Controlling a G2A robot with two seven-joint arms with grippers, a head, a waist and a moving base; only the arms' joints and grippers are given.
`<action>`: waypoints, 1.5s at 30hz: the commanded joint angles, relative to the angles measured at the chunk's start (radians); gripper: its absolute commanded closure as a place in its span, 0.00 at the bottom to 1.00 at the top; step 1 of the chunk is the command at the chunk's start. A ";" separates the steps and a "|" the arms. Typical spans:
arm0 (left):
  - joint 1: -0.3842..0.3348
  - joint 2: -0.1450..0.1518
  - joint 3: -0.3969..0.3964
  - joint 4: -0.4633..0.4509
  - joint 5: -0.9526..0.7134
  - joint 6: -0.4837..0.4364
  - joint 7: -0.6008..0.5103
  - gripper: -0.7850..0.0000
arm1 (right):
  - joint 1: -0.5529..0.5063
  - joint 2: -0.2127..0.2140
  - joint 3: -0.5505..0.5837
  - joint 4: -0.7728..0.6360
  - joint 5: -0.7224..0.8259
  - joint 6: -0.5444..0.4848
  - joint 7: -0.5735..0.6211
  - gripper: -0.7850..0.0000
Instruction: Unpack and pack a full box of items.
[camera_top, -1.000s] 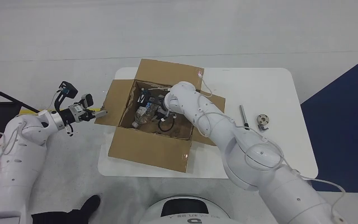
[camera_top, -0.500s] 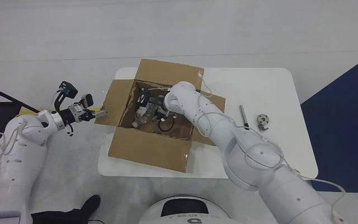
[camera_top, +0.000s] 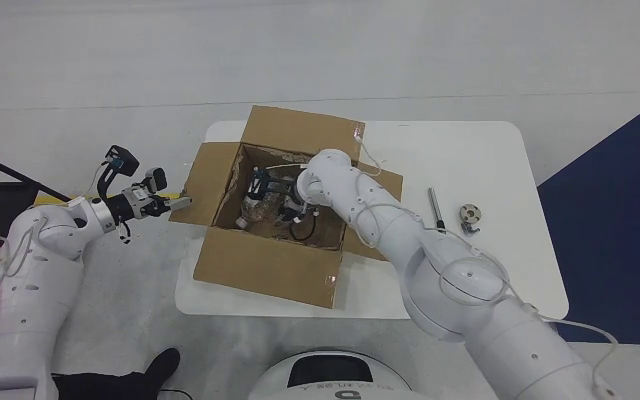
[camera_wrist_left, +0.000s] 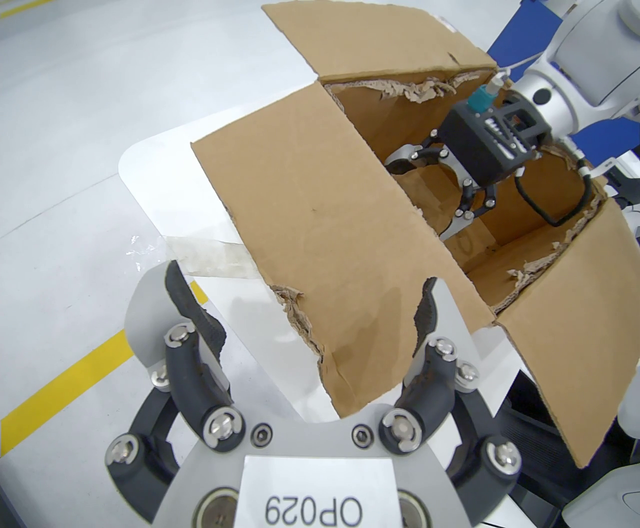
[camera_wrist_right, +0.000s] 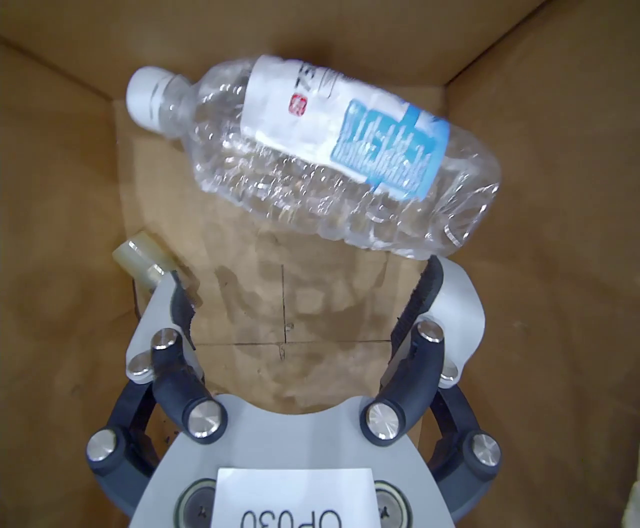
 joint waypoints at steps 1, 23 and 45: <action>0.000 0.000 0.000 0.000 0.000 0.000 0.000 0.00 | -0.003 0.009 0.002 -0.006 -0.007 -0.027 -0.005 0.00; 0.000 0.000 0.000 0.000 0.000 0.000 0.000 0.00 | -0.056 0.054 -0.027 -0.134 -0.162 -0.210 -0.006 0.00; 0.000 0.000 0.000 0.000 0.000 0.000 0.000 0.00 | -0.060 0.056 -0.028 -0.134 -0.169 -0.208 -0.017 0.00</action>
